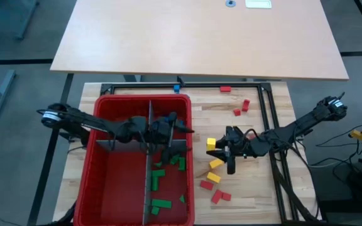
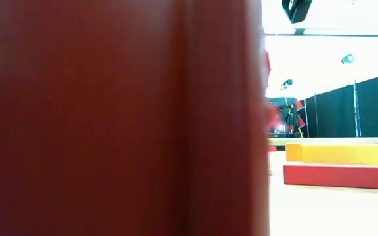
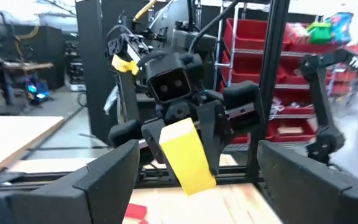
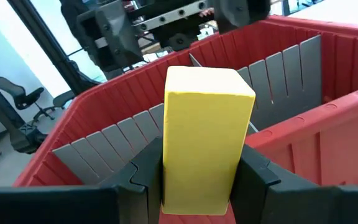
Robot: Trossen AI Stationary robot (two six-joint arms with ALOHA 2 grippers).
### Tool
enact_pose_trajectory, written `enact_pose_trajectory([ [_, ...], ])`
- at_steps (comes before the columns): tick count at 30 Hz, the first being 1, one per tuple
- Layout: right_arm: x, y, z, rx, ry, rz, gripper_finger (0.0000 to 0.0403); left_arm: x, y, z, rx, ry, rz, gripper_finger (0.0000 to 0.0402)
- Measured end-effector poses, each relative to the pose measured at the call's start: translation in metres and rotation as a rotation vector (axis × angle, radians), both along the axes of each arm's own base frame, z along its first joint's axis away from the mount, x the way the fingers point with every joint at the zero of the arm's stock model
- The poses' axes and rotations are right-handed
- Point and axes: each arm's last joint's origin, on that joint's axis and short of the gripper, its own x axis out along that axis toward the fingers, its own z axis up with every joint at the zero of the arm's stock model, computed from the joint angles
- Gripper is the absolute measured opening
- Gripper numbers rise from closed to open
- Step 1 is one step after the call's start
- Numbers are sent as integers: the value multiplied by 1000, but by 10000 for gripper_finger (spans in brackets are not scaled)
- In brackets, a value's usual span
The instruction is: Sort blocks
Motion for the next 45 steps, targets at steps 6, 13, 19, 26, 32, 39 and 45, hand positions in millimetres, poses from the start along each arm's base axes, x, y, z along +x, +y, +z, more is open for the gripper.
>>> enact_pose_trajectory([
  [6,0,0,1,-17,-8,5,114,8,10,-5,-96,-9,-26,313],
  [13,3,-1,2,-17,-31,3,114,12,15,-5,-137,-33,-77,313],
  [19,25,-8,-11,-10,-20,49,114,15,15,-2,-137,-40,-84,313],
  [26,57,-12,-9,-42,-13,98,114,17,15,-8,-155,18,-85,313],
  [32,72,-8,5,-102,18,128,114,17,15,-12,-166,60,-84,313],
  [39,82,-5,14,-134,59,118,114,17,14,-13,-164,72,-85,313],
  [45,83,-5,16,-141,68,109,114,17,15,-14,-169,80,-73,312],
])
